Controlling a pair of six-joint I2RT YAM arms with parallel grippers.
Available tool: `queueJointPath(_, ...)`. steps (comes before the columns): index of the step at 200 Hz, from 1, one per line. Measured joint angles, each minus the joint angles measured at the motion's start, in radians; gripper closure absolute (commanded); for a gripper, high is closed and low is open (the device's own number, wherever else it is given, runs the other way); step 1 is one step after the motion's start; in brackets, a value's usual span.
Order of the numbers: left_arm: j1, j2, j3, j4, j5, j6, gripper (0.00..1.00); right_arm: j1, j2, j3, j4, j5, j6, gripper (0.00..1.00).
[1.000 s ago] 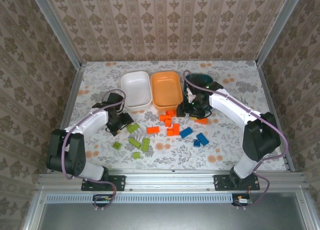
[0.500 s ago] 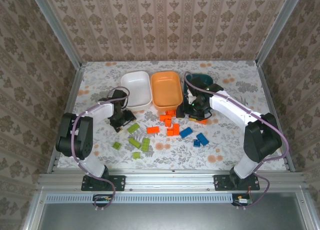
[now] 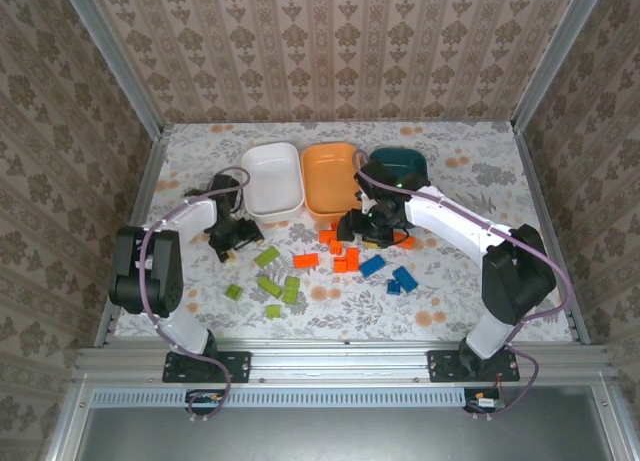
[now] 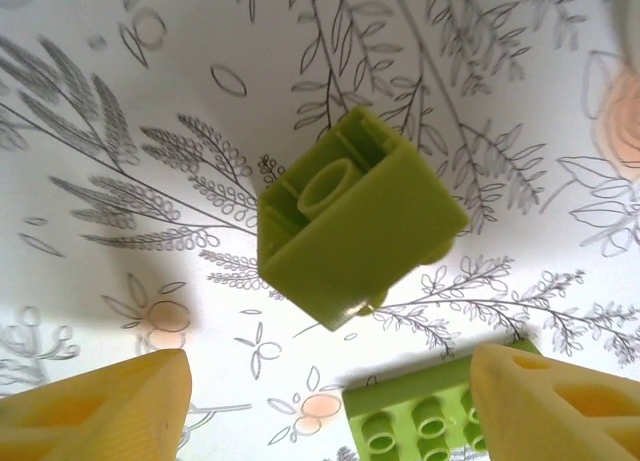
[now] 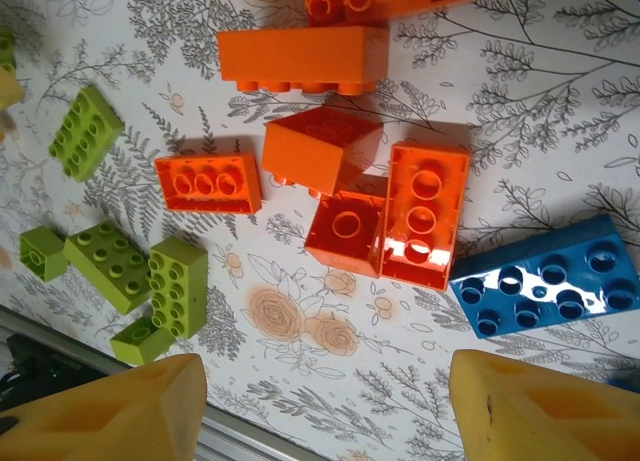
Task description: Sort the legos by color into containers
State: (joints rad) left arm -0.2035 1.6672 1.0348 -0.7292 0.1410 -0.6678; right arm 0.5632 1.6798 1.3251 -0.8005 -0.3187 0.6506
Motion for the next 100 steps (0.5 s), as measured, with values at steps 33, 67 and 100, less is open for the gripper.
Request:
queueJointPath(33, 0.002, 0.013, 0.046, -0.03, -0.026, 0.143, 0.26, 0.0, 0.0, -0.005, 0.041, -0.027, -0.023, 0.34)
queueJointPath(67, 0.002, 0.061, 0.051, -0.027, -0.033, 0.235, 0.27, 0.0, 0.0, -0.028, 0.043, -0.053, -0.063, 0.34)
queueJointPath(100, 0.002, 0.117, 0.066, -0.02, -0.036, 0.293, 0.29, 0.0, 0.0, -0.034, 0.034, -0.056, -0.106, 0.34)
